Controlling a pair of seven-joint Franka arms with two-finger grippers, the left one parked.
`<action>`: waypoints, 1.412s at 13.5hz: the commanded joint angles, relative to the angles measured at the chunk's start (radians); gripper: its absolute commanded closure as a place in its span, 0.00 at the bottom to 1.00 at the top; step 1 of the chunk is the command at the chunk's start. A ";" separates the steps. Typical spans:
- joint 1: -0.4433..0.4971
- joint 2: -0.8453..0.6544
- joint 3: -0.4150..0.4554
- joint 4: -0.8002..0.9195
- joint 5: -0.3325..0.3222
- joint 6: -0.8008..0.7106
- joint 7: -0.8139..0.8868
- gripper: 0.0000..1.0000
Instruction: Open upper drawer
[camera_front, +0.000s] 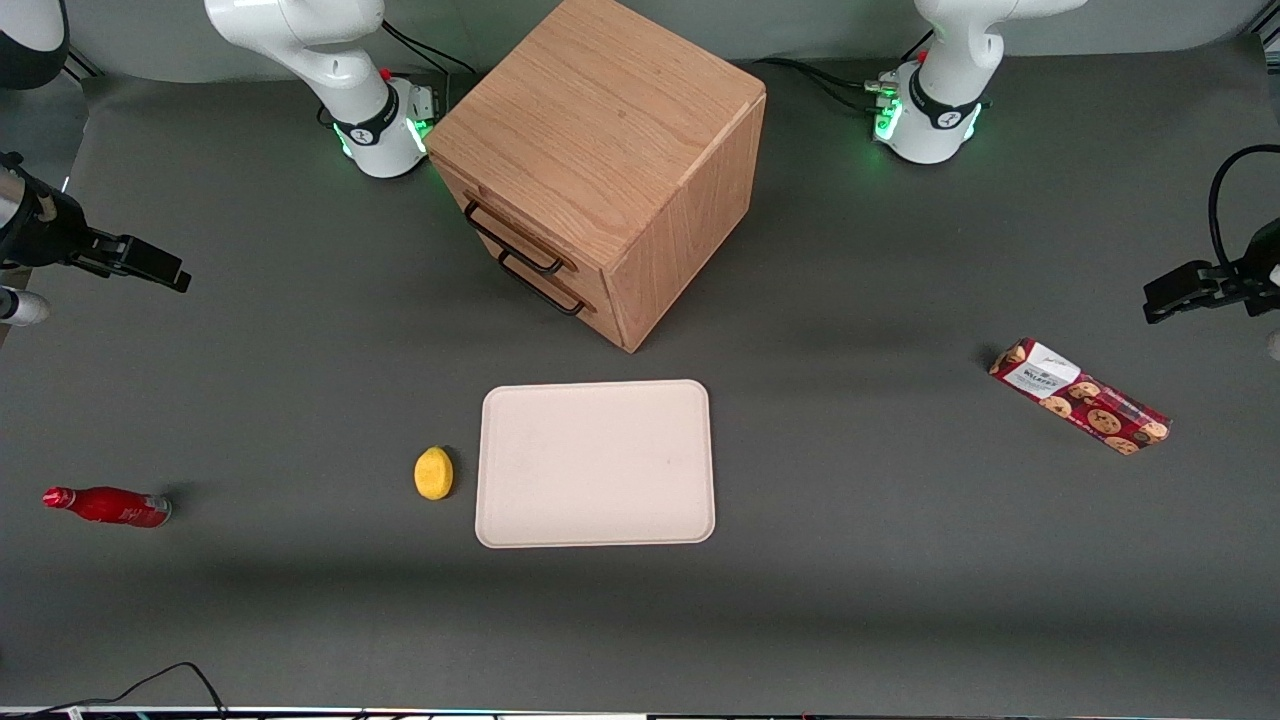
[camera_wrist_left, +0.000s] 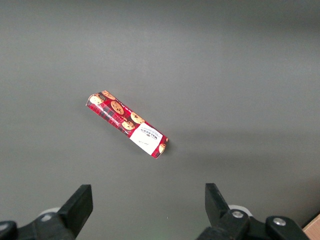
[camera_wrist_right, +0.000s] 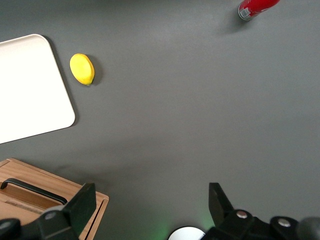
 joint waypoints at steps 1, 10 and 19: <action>-0.006 -0.001 0.002 0.012 -0.014 -0.017 -0.011 0.00; -0.007 0.007 -0.003 0.025 -0.011 -0.028 -0.012 0.00; -0.004 0.010 -0.001 0.044 -0.010 -0.018 -0.012 0.00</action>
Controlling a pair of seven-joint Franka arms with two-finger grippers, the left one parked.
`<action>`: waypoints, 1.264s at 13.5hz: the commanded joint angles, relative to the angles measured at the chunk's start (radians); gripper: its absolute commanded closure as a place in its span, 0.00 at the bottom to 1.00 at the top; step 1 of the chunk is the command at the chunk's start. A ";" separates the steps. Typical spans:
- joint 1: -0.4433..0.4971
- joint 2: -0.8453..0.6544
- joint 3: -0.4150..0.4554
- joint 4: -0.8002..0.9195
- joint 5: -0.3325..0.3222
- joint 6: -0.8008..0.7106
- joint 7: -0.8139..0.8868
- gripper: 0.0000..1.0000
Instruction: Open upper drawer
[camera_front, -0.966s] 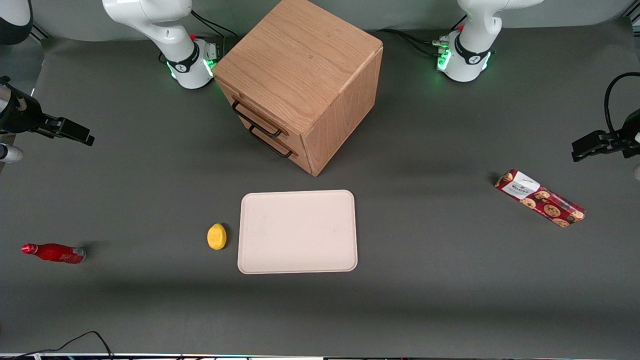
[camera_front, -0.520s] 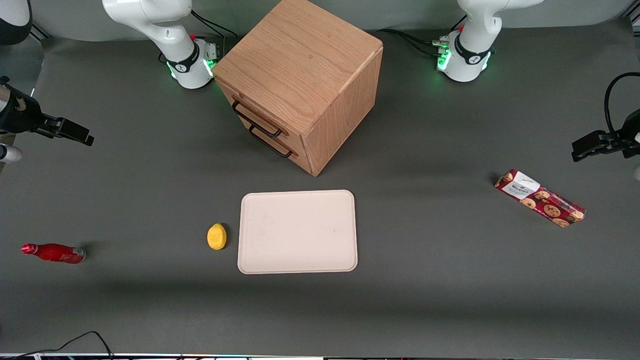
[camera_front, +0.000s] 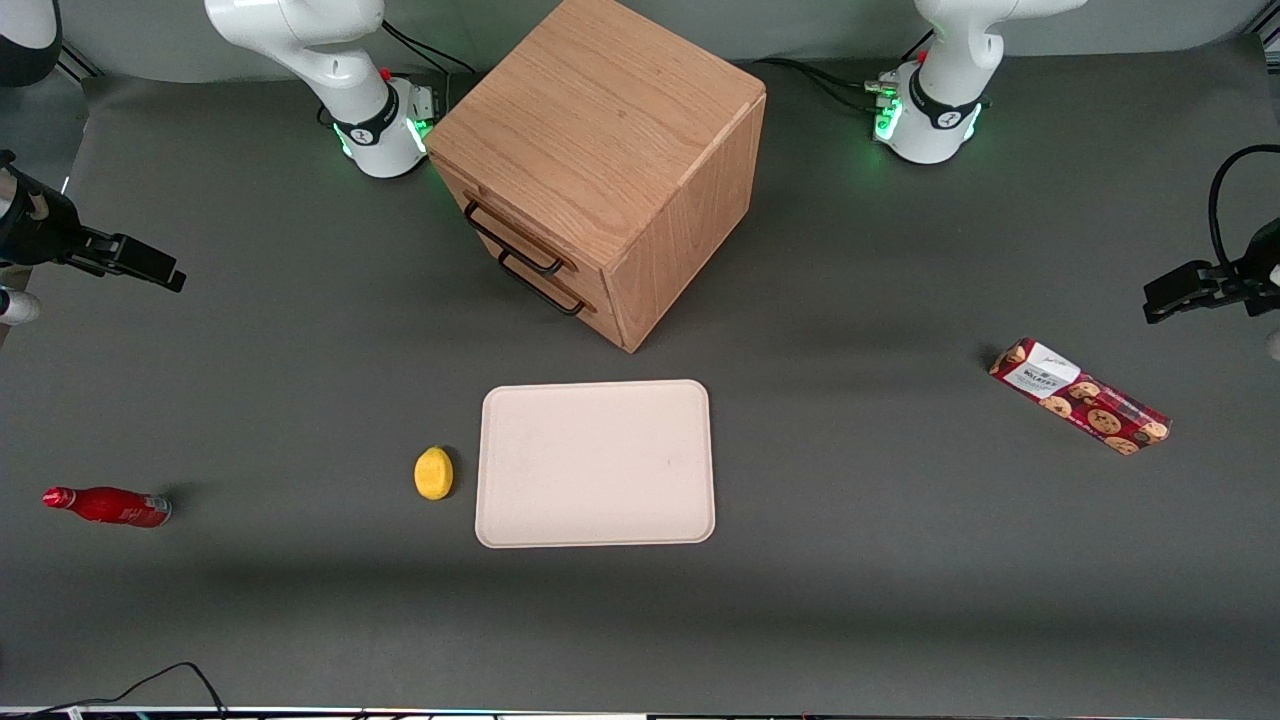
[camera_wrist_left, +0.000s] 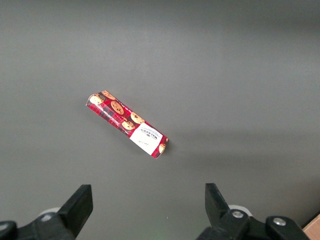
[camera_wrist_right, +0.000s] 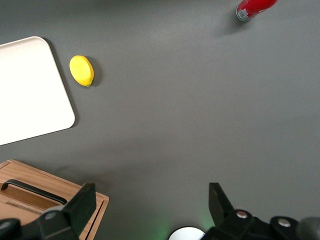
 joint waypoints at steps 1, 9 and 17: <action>-0.004 0.017 0.005 0.045 -0.010 -0.012 -0.012 0.00; 0.155 0.003 0.006 0.052 0.098 -0.024 -0.049 0.00; 0.474 0.006 0.003 0.055 0.095 -0.064 -0.049 0.00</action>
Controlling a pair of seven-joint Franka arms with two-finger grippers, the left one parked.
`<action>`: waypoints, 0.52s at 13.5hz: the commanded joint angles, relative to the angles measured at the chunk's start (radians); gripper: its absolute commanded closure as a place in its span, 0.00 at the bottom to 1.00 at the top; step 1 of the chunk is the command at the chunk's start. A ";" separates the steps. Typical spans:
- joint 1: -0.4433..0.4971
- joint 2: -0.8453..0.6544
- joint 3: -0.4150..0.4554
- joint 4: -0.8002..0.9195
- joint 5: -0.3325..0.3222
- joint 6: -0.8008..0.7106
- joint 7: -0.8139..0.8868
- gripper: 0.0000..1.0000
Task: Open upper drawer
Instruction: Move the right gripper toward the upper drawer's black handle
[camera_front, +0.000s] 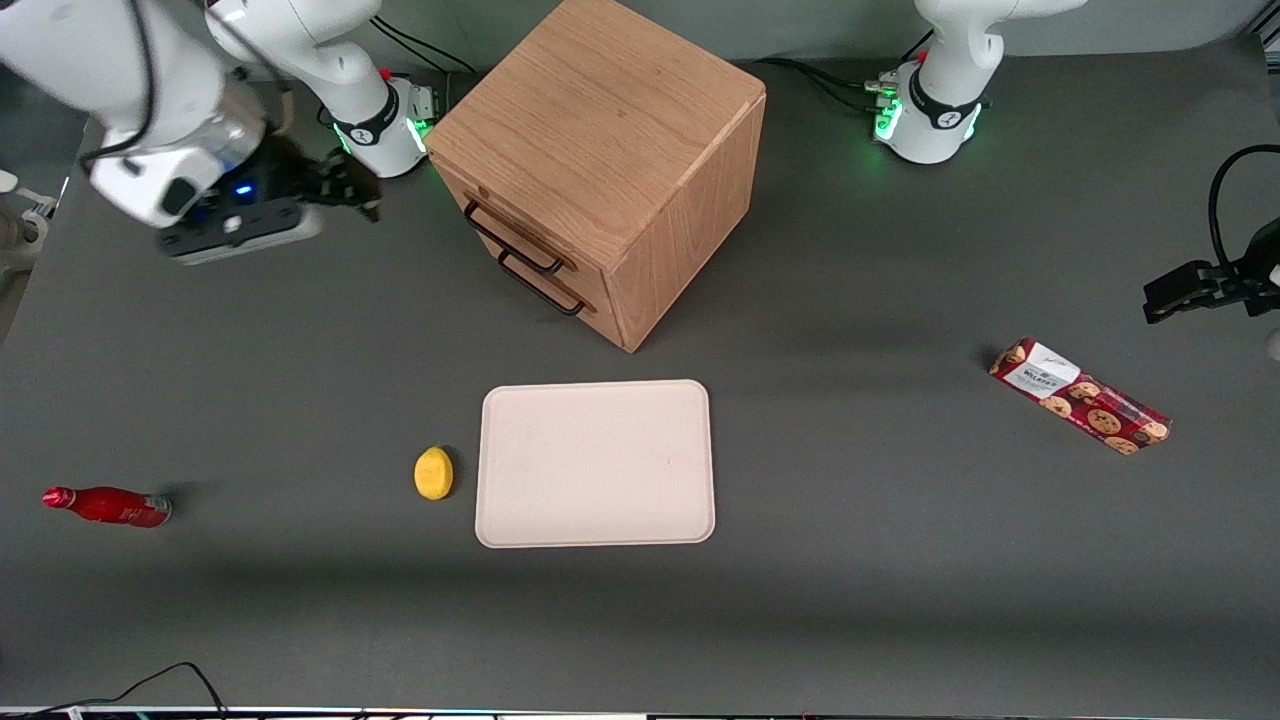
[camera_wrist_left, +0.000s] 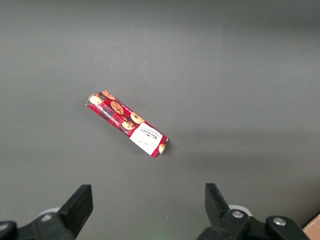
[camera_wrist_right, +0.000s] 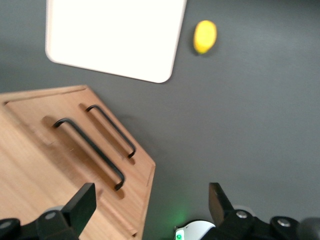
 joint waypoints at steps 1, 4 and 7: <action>0.086 0.010 -0.018 0.020 0.011 -0.020 -0.021 0.00; 0.098 0.018 -0.010 0.017 0.014 -0.020 -0.030 0.00; 0.078 0.039 -0.020 -0.003 0.092 -0.020 -0.196 0.00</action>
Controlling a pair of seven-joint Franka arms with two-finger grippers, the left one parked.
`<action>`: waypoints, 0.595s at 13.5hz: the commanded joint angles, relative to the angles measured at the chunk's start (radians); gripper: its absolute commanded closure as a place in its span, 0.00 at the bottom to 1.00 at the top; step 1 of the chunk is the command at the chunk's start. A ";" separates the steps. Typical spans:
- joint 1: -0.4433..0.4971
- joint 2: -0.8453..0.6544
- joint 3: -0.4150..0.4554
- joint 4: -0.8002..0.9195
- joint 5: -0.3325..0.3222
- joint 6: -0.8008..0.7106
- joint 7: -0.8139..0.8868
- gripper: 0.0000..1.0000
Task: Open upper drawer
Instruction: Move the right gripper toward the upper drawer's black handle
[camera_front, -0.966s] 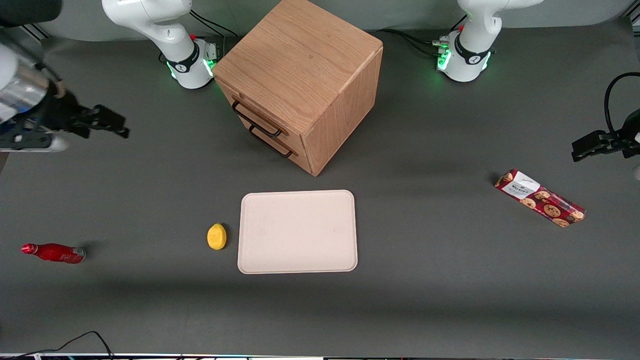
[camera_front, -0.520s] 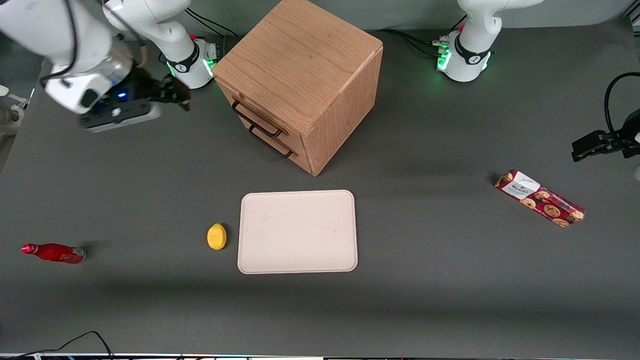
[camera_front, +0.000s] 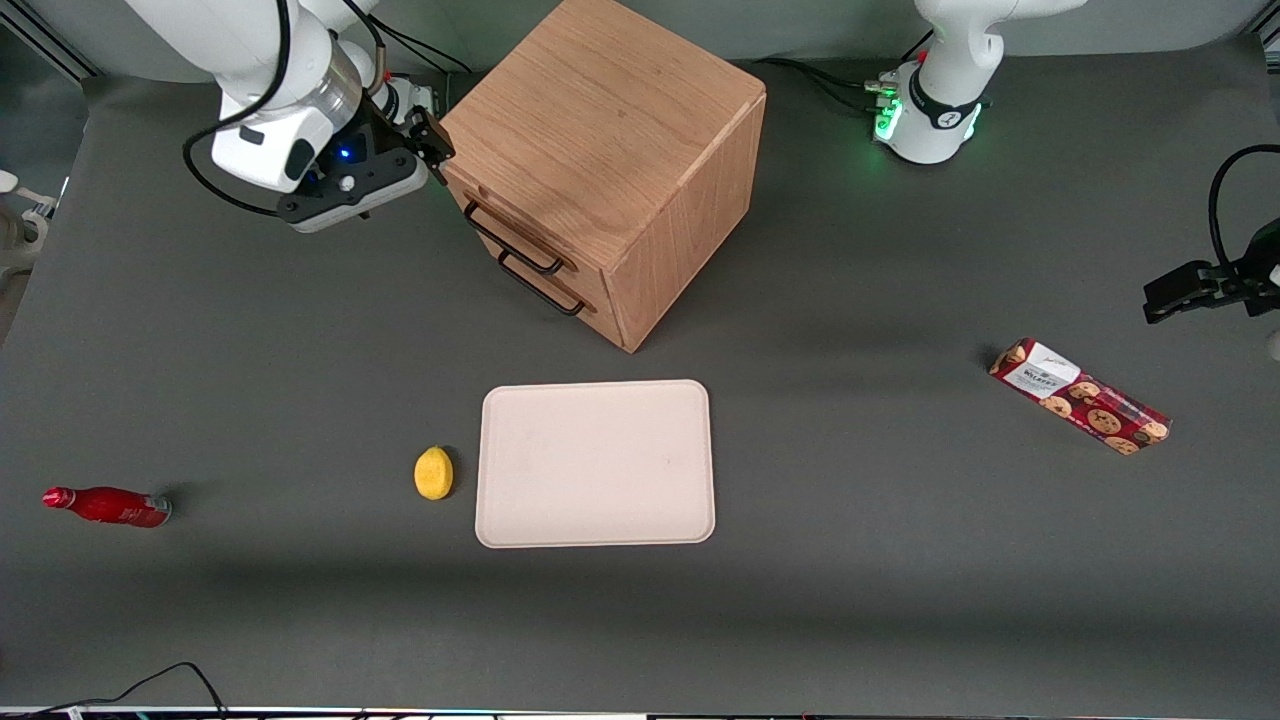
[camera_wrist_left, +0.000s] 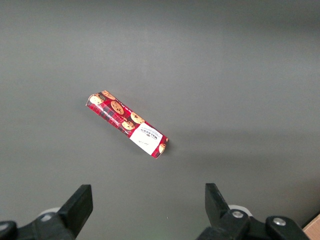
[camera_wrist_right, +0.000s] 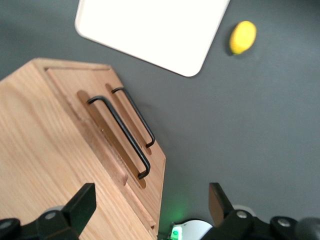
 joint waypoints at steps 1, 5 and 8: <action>-0.030 0.035 -0.011 -0.008 0.112 -0.007 -0.106 0.00; -0.033 0.080 -0.011 -0.028 0.176 0.013 -0.167 0.00; -0.042 0.110 -0.011 -0.089 0.185 0.071 -0.257 0.00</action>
